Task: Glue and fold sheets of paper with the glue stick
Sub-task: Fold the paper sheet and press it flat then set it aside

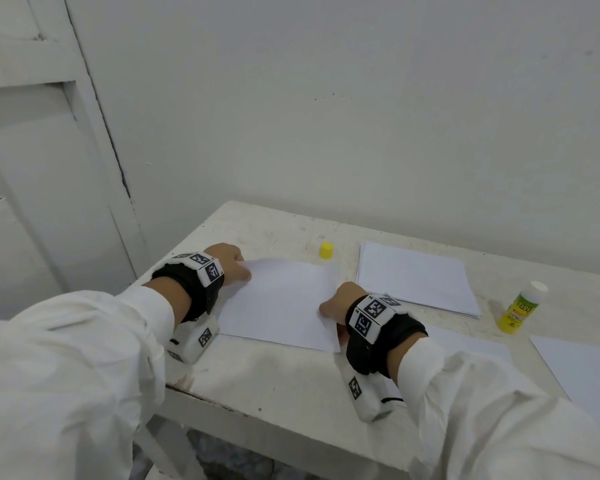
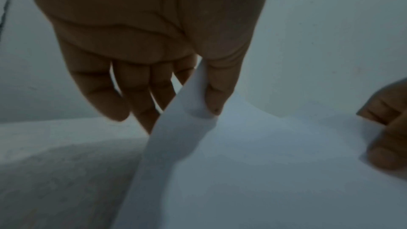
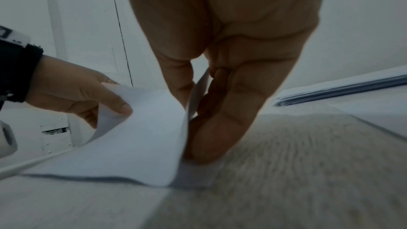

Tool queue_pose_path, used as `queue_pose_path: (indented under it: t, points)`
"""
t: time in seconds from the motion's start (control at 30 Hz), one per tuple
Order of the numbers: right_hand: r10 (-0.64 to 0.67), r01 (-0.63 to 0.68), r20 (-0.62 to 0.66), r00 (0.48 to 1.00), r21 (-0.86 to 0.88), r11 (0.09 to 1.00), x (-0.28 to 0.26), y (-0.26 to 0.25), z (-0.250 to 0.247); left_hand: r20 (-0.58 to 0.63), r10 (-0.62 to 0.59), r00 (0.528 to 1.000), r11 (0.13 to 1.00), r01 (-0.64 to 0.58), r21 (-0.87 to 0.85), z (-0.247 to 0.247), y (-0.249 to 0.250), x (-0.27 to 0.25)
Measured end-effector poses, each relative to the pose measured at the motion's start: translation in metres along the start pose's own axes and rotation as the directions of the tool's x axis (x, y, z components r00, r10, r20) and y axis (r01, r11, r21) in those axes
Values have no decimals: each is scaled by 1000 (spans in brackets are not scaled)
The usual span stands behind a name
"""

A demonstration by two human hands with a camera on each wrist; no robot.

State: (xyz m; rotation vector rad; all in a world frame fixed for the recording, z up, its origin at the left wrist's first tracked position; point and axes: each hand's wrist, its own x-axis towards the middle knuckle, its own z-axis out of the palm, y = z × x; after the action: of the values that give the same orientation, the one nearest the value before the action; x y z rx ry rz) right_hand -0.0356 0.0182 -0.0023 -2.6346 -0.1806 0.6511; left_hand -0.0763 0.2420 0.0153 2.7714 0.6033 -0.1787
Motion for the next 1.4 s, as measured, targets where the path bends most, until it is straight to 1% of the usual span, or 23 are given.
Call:
queue_pose_path:
  t: [0.07, 0.13, 0.2, 0.3, 0.37, 0.43, 0.47, 0.5, 0.53, 0.57, 0.63, 0.67, 0.7, 0.77, 0.83, 0.9, 0.97, 1.03, 1.13, 1.2, 1.27, 1.33, 1.4]
  points:
    - [-4, 3, 13, 1000, 39, 999, -1, -1, -1, 5, -18, 1000, 996, 19, -91, 4, 1, 3]
    - [-10, 8, 23, 1000, 62, 998, -2, -2, -2, 42, -85, 996, 974, 92, -206, 5, -1, 3]
    - [-11, 10, 14, 1000, 74, 997, -3, -2, -3, 144, -136, 980, 939, 174, -296, 8, -8, 3]
    - [-5, 5, 1, 1000, 89, 996, -5, 0, -3, 326, -151, 933, 916, 256, -308, 14, -21, 2]
    - [1, -3, 23, 1000, 92, 996, -6, 1, -4, 364, -177, 914, 888, 308, -341, 13, -24, -8]
    - [3, -12, 76, 997, 115, 993, -7, 2, -6, 361, -174, 916, 807, 343, -481, 8, -22, -18]
    - [-2, -8, 100, 995, 96, 995, -8, 2, -6, 350, -175, 920, 762, 352, -544, 8, -21, -20]
    - [0, -8, 114, 993, 71, 997, -10, 2, -7, 337, -187, 923, 735, 360, -576, 9, -21, -21]
    - [7, -14, 120, 993, 57, 998, -10, 2, -8, 328, -192, 925, 729, 358, -584, 10, -23, -19]
    - [12, -23, 129, 992, 84, 996, -12, 2, -9, 324, -194, 926, 730, 357, -583, 13, -26, -16]
    - [15, -35, 133, 991, 154, 988, -13, 1, -9, 329, -174, 928, 701, 351, -621, 29, -42, 10]
    - [19, -36, 126, 992, 138, 990, -13, 0, -10, 339, -163, 926, 687, 353, -635, 29, -43, 11]
    - [22, -34, 113, 993, 104, 994, -14, -1, -10, 342, -155, 927, 681, 351, -643, 23, -36, 0]
    - [25, -32, 84, 996, 83, 996, -15, -2, -10, 305, -149, 941, 685, 320, -654, 14, -25, -19]
    - [19, -26, 73, 997, 97, 995, -17, -2, -10, 311, -133, 941, 697, 312, -645, 13, -22, -29]
    - [21, -27, 69, 997, 92, 995, -17, -1, -10, 323, -151, 934, 745, 323, -584, 13, -20, -38]
    - [16, -33, 123, 992, 136, 990, -18, -1, -8, 289, -194, 937, 806, 320, -497, 12, -17, -44]
    - [24, -62, 181, 983, 210, 976, -21, -1, -8, 245, -211, 946, 818, 308, -486, 14, -14, -43]
    - [59, -120, 222, 973, 270, 955, -24, 0, -10, 329, -198, 923, 706, 367, -606, 16, -10, -45]
    - [62, -143, 243, 968, 334, 932, -24, 0, -11, 371, -198, 907, 660, 403, -634, 13, -10, -48]
    - [58, -152, 239, 969, 396, 906, -23, 0, -14, 395, -172, 902, 630, 409, -660, 9, -12, -48]
    - [56, -161, 237, 970, 451, 878, -24, 1, -16, 421, -121, 899, 594, 405, -695, 4, -12, -48]
    - [53, -177, 253, 966, 496, 850, -25, 3, -17, 418, -81, 905, 560, 388, -732, 0, -12, -52]
